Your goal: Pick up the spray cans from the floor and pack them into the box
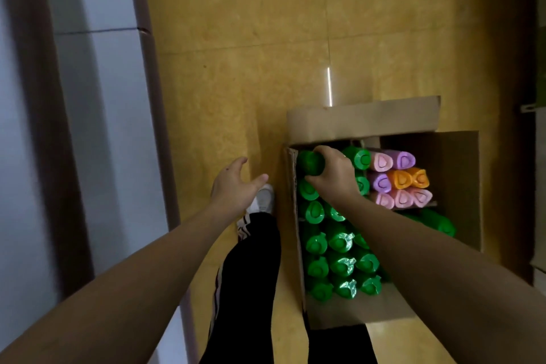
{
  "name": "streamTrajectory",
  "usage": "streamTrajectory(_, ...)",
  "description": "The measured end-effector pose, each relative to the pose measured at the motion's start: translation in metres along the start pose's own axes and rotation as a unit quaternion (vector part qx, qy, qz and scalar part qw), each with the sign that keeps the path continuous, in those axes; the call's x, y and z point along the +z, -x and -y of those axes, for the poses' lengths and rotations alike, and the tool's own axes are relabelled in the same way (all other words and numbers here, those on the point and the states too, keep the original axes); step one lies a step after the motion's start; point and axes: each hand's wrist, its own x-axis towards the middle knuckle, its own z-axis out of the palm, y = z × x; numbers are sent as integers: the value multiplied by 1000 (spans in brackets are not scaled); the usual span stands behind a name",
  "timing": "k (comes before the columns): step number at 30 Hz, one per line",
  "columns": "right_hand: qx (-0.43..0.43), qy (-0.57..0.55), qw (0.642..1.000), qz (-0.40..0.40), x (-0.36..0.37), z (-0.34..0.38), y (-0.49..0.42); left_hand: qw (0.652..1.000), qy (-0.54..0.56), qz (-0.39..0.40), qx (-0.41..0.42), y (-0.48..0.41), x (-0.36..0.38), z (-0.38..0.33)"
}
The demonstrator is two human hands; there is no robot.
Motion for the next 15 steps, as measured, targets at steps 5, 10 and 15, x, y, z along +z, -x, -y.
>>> streamTrajectory(5,4,57,997,52,38,-16,-37,1000,1,19,-15,-49,15,28)
streamTrajectory(10,-6,95,995,27,58,-18,-50,999,-1,19,-38,-75,17,39)
streamTrajectory(15,-5,106,993,59,51,-18,-44,999,21,13,-32,-69,19,32)
